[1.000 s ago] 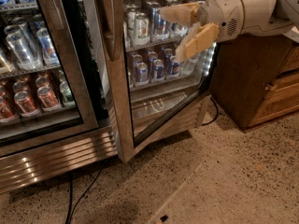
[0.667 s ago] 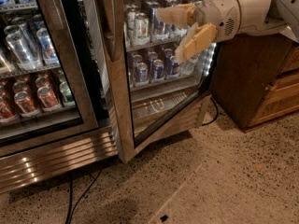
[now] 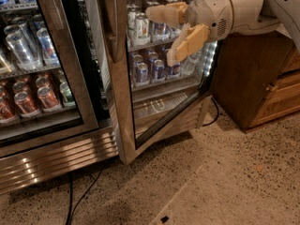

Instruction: Open right fridge door

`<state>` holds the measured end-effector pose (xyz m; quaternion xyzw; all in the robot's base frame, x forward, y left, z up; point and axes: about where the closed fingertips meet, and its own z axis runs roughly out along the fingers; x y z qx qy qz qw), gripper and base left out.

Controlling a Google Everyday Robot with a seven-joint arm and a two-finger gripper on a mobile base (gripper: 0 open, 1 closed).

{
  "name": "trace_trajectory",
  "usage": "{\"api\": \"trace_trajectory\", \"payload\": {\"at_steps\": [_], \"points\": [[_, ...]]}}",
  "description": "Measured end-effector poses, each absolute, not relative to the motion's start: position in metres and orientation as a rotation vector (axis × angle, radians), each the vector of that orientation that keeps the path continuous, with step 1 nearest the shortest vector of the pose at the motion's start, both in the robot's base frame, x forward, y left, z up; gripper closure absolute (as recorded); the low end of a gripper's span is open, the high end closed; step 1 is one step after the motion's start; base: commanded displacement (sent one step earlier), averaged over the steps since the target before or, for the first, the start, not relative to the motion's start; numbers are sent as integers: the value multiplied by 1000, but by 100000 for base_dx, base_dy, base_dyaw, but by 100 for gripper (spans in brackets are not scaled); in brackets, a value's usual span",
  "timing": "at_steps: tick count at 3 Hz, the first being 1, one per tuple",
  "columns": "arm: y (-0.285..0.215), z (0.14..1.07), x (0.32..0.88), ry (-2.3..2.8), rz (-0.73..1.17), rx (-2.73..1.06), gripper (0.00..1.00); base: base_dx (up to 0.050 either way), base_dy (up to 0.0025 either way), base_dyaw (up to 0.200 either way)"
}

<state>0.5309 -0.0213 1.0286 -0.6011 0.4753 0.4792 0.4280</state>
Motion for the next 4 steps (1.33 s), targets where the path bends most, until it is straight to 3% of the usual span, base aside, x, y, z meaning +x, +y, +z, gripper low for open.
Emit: {"api": "trace_trajectory", "payload": {"at_steps": [4], "points": [[-5,1023,500,1161,1289,-1531,0,0,0,0]]}}
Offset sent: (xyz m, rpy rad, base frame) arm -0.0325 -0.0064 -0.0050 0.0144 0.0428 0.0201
